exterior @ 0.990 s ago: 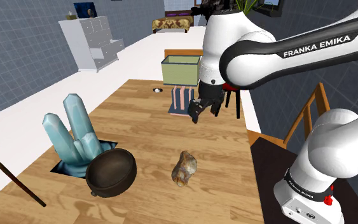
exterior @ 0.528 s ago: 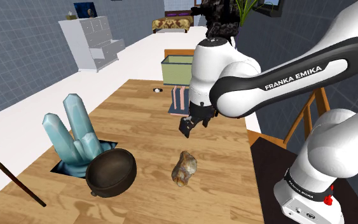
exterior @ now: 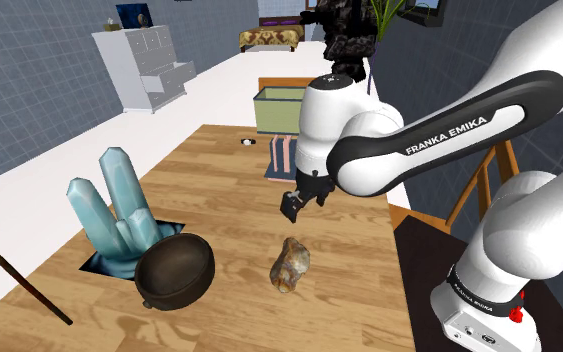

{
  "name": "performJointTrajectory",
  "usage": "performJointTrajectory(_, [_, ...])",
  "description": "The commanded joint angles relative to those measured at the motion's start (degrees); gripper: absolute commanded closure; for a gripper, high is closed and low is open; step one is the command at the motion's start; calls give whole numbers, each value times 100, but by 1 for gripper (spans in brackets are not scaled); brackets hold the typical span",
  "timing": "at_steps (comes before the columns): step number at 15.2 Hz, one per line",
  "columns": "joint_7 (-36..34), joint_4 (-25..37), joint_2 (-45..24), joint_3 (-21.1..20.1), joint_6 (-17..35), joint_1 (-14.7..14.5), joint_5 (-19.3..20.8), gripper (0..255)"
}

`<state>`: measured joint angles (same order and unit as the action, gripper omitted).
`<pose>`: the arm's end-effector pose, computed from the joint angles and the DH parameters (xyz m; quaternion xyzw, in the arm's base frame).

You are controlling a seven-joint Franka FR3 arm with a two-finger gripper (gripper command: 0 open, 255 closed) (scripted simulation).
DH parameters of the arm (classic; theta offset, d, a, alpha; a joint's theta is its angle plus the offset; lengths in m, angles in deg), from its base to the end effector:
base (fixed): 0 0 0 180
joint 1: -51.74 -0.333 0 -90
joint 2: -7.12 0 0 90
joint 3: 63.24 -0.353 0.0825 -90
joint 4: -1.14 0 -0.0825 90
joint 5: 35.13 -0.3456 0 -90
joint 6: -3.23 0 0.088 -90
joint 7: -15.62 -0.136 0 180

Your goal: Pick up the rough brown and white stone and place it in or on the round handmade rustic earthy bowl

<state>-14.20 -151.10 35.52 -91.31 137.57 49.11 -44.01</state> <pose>0.3015 0.1877 0.4202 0.9942 -0.0604 0.0883 0.0126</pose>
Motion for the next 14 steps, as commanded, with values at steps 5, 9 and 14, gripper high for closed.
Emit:
performJointTrajectory(5, [0, -5, -2, -1, 8, 1, 0, 255])
performJointTrajectory(9, [0, -5, -2, -1, 8, 1, 0, 255])
performJointTrajectory(14, [0, -5, -2, -1, 8, 1, 0, 255])
